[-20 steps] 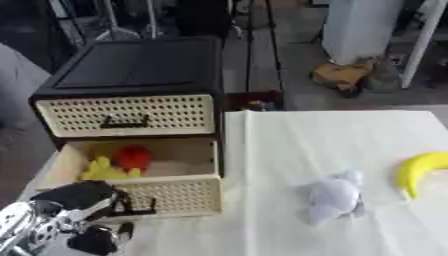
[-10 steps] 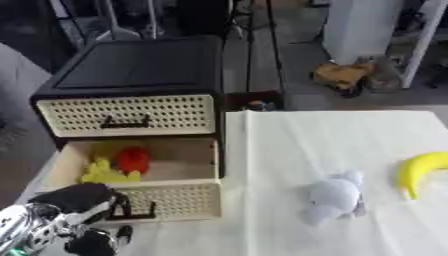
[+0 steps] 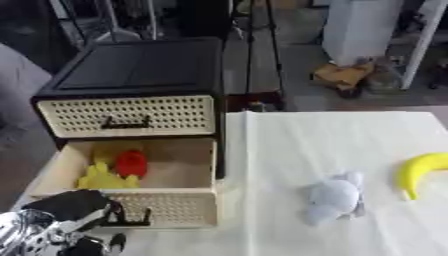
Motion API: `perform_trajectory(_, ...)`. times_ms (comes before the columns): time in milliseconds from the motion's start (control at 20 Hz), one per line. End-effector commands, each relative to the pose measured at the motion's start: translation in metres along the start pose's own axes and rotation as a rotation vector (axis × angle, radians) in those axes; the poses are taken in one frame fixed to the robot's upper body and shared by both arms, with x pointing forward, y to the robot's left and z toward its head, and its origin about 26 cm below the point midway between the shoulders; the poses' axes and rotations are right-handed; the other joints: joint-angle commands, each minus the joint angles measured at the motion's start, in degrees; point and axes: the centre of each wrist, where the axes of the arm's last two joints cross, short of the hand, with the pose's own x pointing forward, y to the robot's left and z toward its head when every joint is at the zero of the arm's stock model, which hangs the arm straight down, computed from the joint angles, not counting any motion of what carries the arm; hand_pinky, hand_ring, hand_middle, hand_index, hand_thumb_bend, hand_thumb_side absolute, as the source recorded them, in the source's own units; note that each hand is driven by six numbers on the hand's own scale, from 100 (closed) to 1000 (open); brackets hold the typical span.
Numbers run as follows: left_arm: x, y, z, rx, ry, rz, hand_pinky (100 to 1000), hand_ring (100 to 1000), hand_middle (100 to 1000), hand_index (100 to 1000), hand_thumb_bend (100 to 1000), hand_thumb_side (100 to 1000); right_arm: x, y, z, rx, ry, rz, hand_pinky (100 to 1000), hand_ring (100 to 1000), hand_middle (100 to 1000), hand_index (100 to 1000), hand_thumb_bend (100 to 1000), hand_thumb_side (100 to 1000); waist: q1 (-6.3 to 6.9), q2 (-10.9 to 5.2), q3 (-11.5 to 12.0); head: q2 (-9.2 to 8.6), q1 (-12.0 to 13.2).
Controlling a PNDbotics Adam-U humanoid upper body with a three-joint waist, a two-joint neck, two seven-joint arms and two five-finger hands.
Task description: Pick up objects from table and place into drawer.
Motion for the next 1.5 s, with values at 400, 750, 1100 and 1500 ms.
perform_trajectory(400,-0.0008,0.0065,0.0116,-0.007,-0.003,-0.005,100,100,100,833,100,454,0.0028,-0.0021,-0.0096,-0.018,-0.037,-0.012,705,726,618,745,100,931,-0.31,-1.32,0.1,-0.08,0.3)
perform_trajectory(750,0.0018,0.0060,0.0155,-0.016,-0.018,-0.004,100,100,100,814,100,458,0.0027,-0.0022,-0.0098,-0.019,-0.037,-0.012,705,726,619,745,100,931,-0.32,-1.42,0.1,-0.12,0.3)
perform_trajectory(1100,0.0021,0.0006,0.0163,-0.032,-0.024,-0.007,100,100,100,811,100,461,0.0024,-0.0028,-0.0104,-0.022,-0.037,-0.012,706,726,619,746,100,929,-0.31,-1.48,0.1,-0.17,0.3)
perform_trajectory(1500,0.0024,-0.0019,0.0174,-0.035,-0.023,-0.009,100,100,100,811,100,462,0.0025,-0.0026,-0.0098,-0.022,-0.035,-0.013,706,726,619,746,100,930,-0.32,-1.45,0.1,-0.18,0.3)
